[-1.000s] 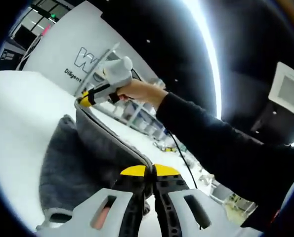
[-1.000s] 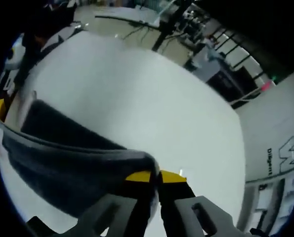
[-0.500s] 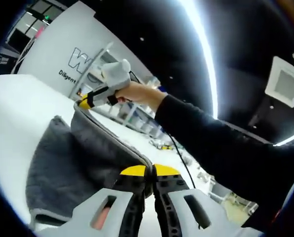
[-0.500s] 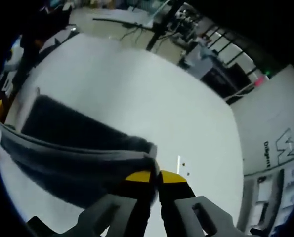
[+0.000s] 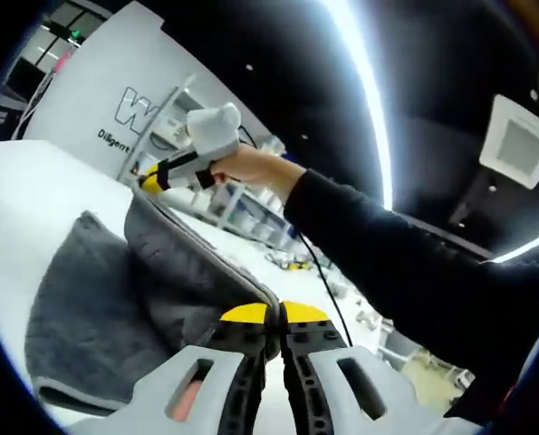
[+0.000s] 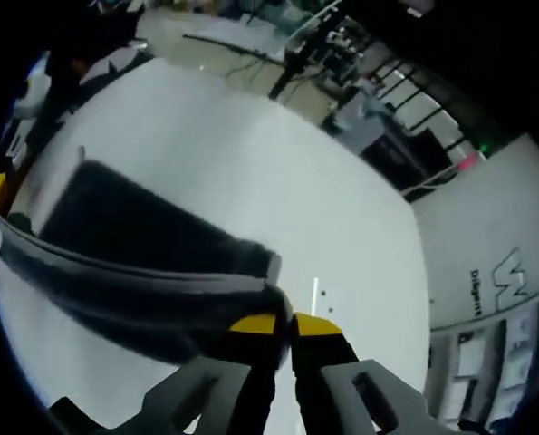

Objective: Open the folded towel by lifting each exposed corner and separating the folded layers until the towel lies flat within the target outline without major curled edges

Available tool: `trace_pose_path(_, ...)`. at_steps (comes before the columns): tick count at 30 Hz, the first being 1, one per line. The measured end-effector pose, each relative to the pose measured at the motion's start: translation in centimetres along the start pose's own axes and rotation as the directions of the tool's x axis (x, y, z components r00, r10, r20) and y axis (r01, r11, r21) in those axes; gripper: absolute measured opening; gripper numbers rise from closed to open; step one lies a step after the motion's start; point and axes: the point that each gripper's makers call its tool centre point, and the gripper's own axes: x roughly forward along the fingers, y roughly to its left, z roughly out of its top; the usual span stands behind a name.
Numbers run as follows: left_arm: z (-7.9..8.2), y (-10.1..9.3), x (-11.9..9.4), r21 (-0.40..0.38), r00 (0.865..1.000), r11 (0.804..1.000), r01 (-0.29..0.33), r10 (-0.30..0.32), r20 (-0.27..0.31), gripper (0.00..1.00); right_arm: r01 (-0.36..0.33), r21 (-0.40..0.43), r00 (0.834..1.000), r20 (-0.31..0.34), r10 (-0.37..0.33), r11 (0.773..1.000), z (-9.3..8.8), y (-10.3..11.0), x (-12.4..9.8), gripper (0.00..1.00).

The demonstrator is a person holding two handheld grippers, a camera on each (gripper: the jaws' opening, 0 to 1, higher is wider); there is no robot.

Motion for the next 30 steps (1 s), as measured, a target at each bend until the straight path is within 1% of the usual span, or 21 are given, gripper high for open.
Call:
trace_pose_path(1, -0.1, -0.1, 0.1, 0.003, 1.000, 1.000, 0.000, 0.000, -0.001, 0.02, 0.000, 0.001, 1.000, -0.001, 0.000, 1.000, -0.1, 0.0, -0.1, 0.00)
trace_pose_path(3, 0.0, 0.2, -0.1, 0.003, 1.000, 1.000, -0.001, 0.001, -0.003, 0.02, 0.004, 0.000, 1.000, -0.001, -0.004, 1.000, -0.2, 0.0, -0.3, 0.00)
trace_pose_path(5, -0.1, -0.4, 0.3, 0.005, 1.000, 1.000, -0.001, 0.001, -0.003, 0.02, 0.007, 0.000, 1.000, -0.002, -0.007, 1.000, -0.3, 0.1, -0.3, 0.00)
trace_pose_path(10, -0.4, -0.9, 1.0, 0.010, 1.000, 1.000, 0.003, -0.003, -0.010, 0.02, 0.006, -0.003, 1.000, -0.017, -0.006, 1.000, -0.9, 0.2, -0.4, 0.00)
trace_pose_path(14, -0.5, -1.4, 1.4, 0.016, 1.000, 1.000, 0.010, -0.010, -0.017, 0.02, 0.012, -0.002, 1.000, -0.016, -0.012, 1.000, -1.2, 0.2, -0.9, 0.00)
trace_pose_path(21, -1.4, -2.2, 2.4, 0.019, 0.999, 0.999, 0.028, -0.028, -0.039, 0.02, 0.014, -0.018, 0.999, -0.048, -0.015, 1.000, -2.7, 0.5, -1.5, 0.00)
trace_pose_path(30, -1.8, -3.0, 3.3, 0.024, 0.998, 0.999, 0.047, -0.045, -0.053, 0.02, 0.041, -0.005, 0.998, -0.050, -0.041, 0.999, -4.2, 0.8, -2.7, 0.00)
